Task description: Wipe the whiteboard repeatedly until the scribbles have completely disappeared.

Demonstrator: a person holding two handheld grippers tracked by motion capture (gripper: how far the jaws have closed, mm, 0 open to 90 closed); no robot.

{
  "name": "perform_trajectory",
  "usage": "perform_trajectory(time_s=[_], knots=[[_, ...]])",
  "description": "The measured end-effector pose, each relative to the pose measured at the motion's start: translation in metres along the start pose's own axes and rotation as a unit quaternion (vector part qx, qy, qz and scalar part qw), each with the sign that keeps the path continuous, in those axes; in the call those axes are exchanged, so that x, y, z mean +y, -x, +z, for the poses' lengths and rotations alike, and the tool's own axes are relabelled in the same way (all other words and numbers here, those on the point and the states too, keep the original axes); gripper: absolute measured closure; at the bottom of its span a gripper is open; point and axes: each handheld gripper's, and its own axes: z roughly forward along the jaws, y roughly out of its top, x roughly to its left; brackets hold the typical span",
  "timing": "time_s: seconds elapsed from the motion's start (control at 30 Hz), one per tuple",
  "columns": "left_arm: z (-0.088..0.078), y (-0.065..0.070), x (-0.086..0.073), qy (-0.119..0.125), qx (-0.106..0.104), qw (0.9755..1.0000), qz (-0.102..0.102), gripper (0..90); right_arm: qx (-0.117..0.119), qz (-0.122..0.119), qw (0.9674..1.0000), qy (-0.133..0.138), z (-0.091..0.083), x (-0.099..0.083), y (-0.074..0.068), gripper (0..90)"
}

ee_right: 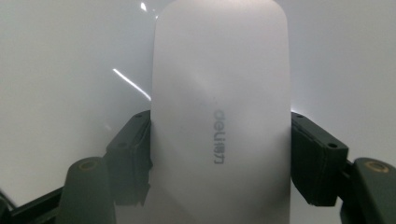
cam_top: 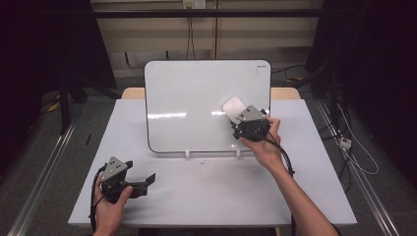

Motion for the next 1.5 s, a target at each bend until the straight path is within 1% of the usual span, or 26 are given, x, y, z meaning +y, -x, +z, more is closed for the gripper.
perform_trajectory(time_s=[0.17, 0.2, 0.3, 0.33, 0.4, 0.47, 0.67, 0.7, 0.73, 0.97, 1.03, 1.07, 1.1, 1.13, 1.23, 1.27, 1.33, 1.37, 1.4, 1.5], knots=[[0.000, -0.001, 0.000, 0.001, 0.001, 1.0000, 0.001, 4.7, 0.015, -0.014, 0.9998, 0.001, 0.001, -0.005, -0.017, 30.7], [-0.001, -0.001, 0.000, 0.001, 0.001, 1.0000, 0.001, 4.7, 0.013, -0.019, 0.9997, 0.000, 0.001, -0.005, -0.019, 30.7], [-0.001, -0.001, 0.000, 0.001, 0.001, 1.0000, 0.000, 4.7, 0.016, -0.018, 0.9997, 0.001, 0.001, -0.005, -0.018, 30.7], [-0.001, -0.001, 0.000, -0.001, -0.001, 1.0000, -0.002, 4.7, 0.018, -0.025, 0.9995, 0.001, 0.001, -0.004, -0.017, 30.7], [-0.001, -0.001, 0.000, 0.002, 0.002, 1.0000, -0.004, 4.7, 0.021, -0.027, 0.9994, -0.001, 0.001, -0.003, -0.016, 30.7], [-0.001, -0.002, -0.001, -0.001, 0.002, 1.0000, -0.004, 4.7, 0.023, -0.027, 0.9994, 0.001, 0.002, -0.001, -0.013, 30.8], [-0.001, -0.001, 0.000, 0.002, 0.001, 1.0000, -0.004, 4.7, 0.017, -0.020, 0.9997, 0.003, 0.005, 0.012, -0.001, 30.9], [-0.001, -0.001, -0.001, 0.003, 0.001, 1.0000, -0.004, 4.7, 0.017, -0.020, 0.9997, 0.003, 0.005, 0.012, -0.001, 30.9], [-0.002, -0.002, -0.001, 0.002, 0.002, 1.0000, -0.003, 4.7, 0.015, -0.012, 0.9998, 0.006, 0.007, 0.018, 0.005, 30.8], [-0.002, -0.002, -0.001, 0.002, 0.001, 1.0000, -0.005, 4.7, 0.005, -0.010, 0.9999, 0.004, 0.010, 0.033, 0.021, 30.9], [-0.002, -0.003, -0.001, 0.002, 0.000, 1.0000, -0.005, 4.7, 0.004, -0.009, 0.9999, 0.005, 0.010, 0.034, 0.023, 31.0], [-0.002, -0.002, -0.001, 0.003, 0.002, 1.0000, -0.004, 4.7, -0.002, -0.006, 1.0000, 0.004, 0.010, 0.039, 0.029, 31.0], [-0.002, -0.002, -0.001, 0.003, 0.001, 1.0000, -0.004, 4.7, -0.002, -0.006, 1.0000, 0.004, 0.010, 0.039, 0.029, 31.0], [-0.002, -0.002, -0.001, 0.003, 0.002, 1.0000, -0.005, 4.7, -0.005, 0.003, 1.0000, 0.006, 0.011, 0.042, 0.035, 31.1], [-0.002, -0.003, -0.001, 0.003, 0.001, 1.0000, -0.006, 4.7, -0.011, 0.013, 0.9998, 0.008, 0.012, 0.047, 0.043, 31.1], [-0.002, -0.002, -0.001, 0.003, 0.001, 1.0000, -0.006, 4.7, -0.012, 0.020, 0.9997, 0.009, 0.012, 0.049, 0.047, 31.1], [-0.002, -0.002, -0.001, 0.003, 0.001, 1.0000, -0.006, 4.7, -0.014, 0.021, 0.9996, 0.010, 0.013, 0.050, 0.049, 31.1], [-0.002, -0.003, -0.001, 0.003, 0.001, 1.0000, -0.006, 4.7, -0.019, 0.029, 0.9994, 0.011, 0.013, 0.054, 0.055, 31.1], [-0.002, -0.003, -0.001, 0.003, 0.001, 1.0000, -0.006, 4.7, -0.019, 0.029, 0.9994, 0.011, 0.013, 0.054, 0.055, 31.1], [-0.002, -0.003, -0.001, 0.003, 0.001, 1.0000, -0.006, 4.7, -0.025, 0.036, 0.9990, 0.009, 0.013, 0.059, 0.064, 31.2]])
